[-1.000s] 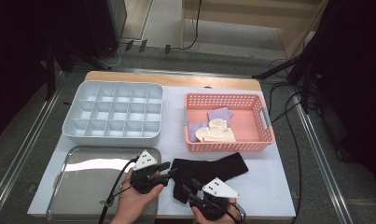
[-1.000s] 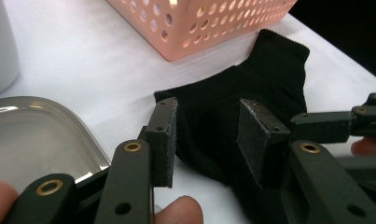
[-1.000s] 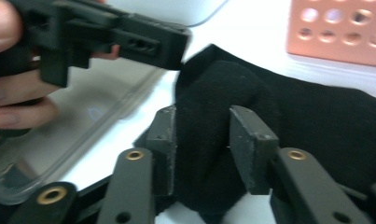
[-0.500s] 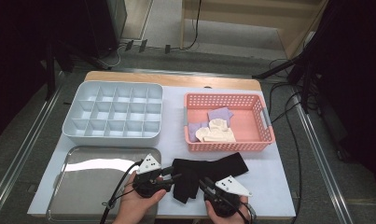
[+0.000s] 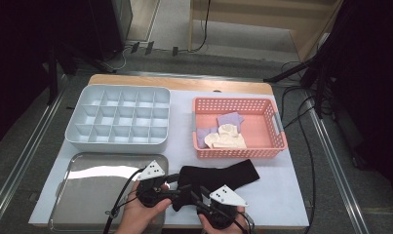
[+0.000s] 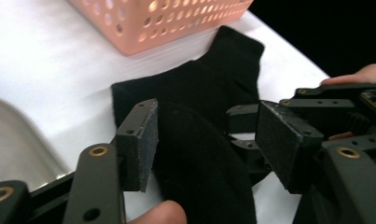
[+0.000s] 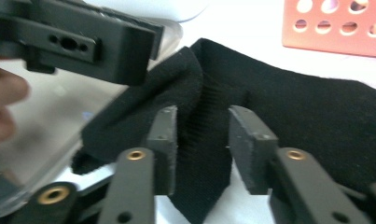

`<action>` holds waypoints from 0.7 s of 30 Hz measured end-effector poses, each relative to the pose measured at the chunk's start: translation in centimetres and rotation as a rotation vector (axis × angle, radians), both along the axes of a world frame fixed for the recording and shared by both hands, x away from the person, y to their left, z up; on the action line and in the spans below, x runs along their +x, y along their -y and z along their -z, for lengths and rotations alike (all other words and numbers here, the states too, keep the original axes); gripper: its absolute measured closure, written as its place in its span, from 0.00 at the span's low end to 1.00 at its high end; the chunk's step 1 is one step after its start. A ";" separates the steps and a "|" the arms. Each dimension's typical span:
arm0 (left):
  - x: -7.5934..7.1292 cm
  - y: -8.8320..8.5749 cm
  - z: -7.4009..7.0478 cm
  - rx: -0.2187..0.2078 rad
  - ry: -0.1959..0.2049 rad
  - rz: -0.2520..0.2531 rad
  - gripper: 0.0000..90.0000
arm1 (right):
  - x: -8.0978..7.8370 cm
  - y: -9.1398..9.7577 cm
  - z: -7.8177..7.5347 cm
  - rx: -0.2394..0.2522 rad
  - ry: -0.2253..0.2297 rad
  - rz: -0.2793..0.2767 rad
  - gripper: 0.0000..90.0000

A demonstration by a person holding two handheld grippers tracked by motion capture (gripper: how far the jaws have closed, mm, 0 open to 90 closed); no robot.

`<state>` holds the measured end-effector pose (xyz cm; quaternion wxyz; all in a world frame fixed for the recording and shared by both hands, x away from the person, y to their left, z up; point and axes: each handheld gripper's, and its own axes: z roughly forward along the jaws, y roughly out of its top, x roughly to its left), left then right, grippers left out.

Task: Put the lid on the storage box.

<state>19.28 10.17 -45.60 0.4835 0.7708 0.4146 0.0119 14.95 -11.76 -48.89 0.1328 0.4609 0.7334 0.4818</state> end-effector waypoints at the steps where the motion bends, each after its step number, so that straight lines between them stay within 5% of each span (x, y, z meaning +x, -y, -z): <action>1: 0.0 0.0 0.1 0.008 -0.002 0.002 0.43 | -0.1 0.0 0.0 -0.020 0.008 0.018 0.61; 5: 0.0 0.1 0.3 0.033 -0.015 0.019 0.43 | -0.2 0.4 0.2 -0.013 -0.038 0.045 0.67; 10: -0.1 0.1 0.6 0.055 -0.025 0.015 0.55 | 0.0 0.5 0.5 0.024 -0.101 -0.007 0.95; 16: 0.0 -0.3 0.2 0.036 -0.011 0.002 0.56 | 0.3 2.4 -1.2 0.122 -0.101 -0.021 0.97; 21: 0.1 -0.5 0.4 0.044 -0.014 -0.009 0.56 | 0.9 5.6 -1.8 0.091 -0.069 0.051 0.95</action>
